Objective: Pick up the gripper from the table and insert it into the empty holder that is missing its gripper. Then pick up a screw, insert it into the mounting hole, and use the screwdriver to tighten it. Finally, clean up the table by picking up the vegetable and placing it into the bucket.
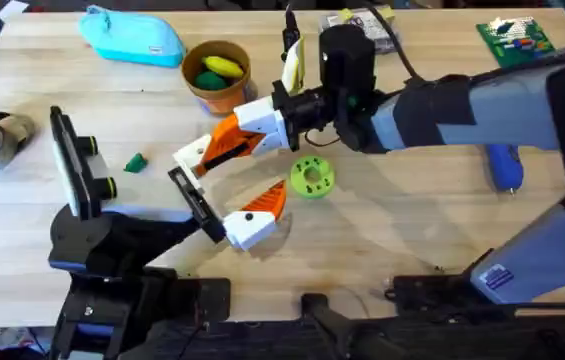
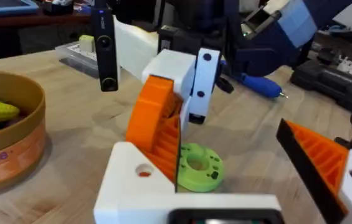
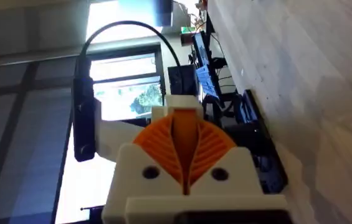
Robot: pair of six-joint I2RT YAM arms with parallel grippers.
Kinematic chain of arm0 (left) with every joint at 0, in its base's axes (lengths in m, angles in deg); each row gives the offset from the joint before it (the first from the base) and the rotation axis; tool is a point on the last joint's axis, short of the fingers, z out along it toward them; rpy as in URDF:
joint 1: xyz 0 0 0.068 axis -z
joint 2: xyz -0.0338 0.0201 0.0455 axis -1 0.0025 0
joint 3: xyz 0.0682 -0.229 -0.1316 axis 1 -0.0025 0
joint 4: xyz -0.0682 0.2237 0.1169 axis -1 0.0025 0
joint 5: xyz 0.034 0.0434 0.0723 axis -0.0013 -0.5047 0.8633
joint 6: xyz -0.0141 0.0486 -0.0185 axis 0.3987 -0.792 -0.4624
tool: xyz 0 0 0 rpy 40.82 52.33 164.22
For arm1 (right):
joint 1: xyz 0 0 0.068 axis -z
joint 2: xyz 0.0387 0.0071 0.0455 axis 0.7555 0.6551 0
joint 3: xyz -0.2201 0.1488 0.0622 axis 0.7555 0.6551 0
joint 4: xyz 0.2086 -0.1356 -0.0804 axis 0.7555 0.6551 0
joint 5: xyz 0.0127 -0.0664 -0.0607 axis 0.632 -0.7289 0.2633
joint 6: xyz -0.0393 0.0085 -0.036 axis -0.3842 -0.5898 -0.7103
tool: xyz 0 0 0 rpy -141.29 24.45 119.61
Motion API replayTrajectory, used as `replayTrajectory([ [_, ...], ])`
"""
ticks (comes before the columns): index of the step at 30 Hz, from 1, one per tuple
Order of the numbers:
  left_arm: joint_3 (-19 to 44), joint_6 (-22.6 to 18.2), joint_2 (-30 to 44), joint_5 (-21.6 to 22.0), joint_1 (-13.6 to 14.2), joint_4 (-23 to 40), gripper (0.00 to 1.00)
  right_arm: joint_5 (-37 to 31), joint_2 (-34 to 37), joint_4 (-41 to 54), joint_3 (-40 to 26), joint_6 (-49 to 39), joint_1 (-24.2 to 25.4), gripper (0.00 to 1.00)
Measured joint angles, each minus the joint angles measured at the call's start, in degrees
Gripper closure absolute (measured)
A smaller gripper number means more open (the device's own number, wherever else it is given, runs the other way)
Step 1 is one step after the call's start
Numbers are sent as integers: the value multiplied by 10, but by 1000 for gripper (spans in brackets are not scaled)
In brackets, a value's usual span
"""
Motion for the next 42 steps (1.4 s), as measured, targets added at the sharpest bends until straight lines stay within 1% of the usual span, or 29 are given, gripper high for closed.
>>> replayTrajectory([
  [8, 0, 0, 0, 0, 0, 0, 10, 0, 0, -1, 0, 0, 0, 984],
  [12, 0, -1, 0, -1, 0, 1, 10, -3, 0, 0, 0, 0, -3, 873],
  [17, 0, -1, 0, 0, 0, 1, 10, -4, 0, -2, 0, 1, -4, 813],
  [19, 0, -3, 0, 1, 0, 1, 10, -4, 1, -14, 0, 3, -5, 768],
  [24, 1, -12, 0, 11, 0, 1, 10, -3, 7, -78, 0, 21, -8, 638],
  [27, 1, -12, 0, 13, 0, 2, 10, -1, 7, -96, 0, 31, -8, 494],
  [30, 1, -4, 0, 11, 0, 2, 10, 3, 7, -105, -2, 35, -9, 192],
  [32, 2, 3, 1, 12, 0, 4, 10, 6, 6, -110, -4, 35, -9, 35],
  [34, 2, 5, 1, 13, 0, 3, 10, 8, 5, -111, -7, 36, -9, 11],
  [38, 2, 7, 1, 12, 0, 3, 10, 12, 5, -109, -8, 37, -6, 10],
  [42, 2, 4, 1, -5, 1, 3, 11, 18, 5, -103, -8, 34, 7, 8],
])
